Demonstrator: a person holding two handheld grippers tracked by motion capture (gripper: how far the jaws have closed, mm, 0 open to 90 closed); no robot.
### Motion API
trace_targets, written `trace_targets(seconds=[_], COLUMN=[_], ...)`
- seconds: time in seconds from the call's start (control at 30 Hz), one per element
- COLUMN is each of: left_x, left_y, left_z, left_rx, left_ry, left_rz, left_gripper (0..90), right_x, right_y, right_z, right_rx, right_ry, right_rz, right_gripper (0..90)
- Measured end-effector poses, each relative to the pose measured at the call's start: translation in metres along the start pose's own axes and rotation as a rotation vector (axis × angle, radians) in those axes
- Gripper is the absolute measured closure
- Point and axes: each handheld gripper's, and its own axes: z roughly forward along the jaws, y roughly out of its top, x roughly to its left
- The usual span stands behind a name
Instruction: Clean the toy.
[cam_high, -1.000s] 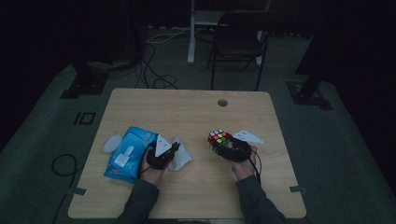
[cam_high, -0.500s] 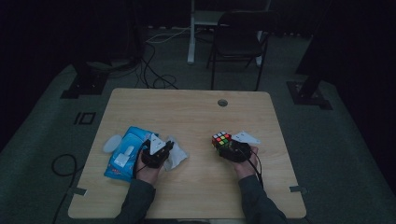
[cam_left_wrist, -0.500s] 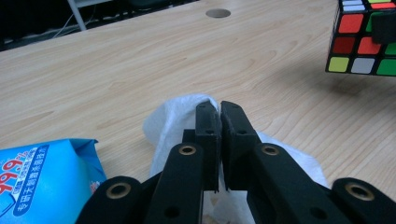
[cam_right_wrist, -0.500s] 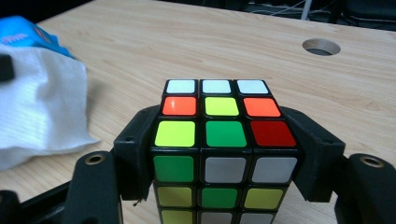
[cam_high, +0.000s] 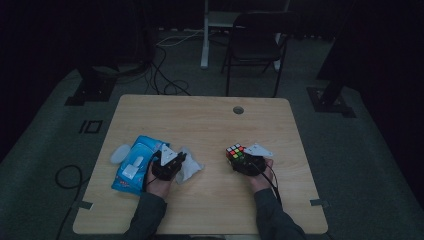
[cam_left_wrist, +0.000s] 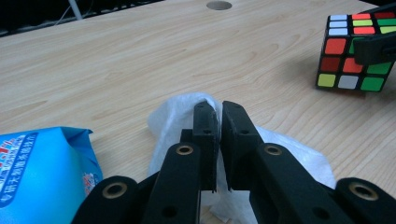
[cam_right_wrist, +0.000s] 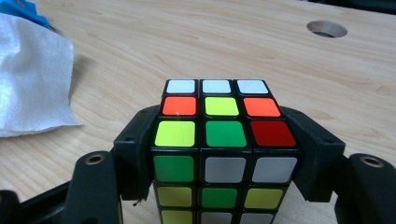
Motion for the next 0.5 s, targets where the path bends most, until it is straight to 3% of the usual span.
trace_targets(seconds=[0.1,0.5], left_x=[-0.0008,-0.0013], left_y=[-0.0007,-0.0026], left_z=[0.0009,0.0005], left_rx=[-0.005,-0.002], left_ry=[-0.011,-0.02], left_rz=[-0.005,-0.014], left_gripper=[83.9,79.0], right_x=[0.0007,0.001], right_y=[-0.0028,-0.0093], right_z=[-0.0002,-0.0023], right_rx=[0.005,0.035], right_ry=[0.02,0.039], right_rz=[-0.03,-0.038], right_gripper=[34.0,33.4])
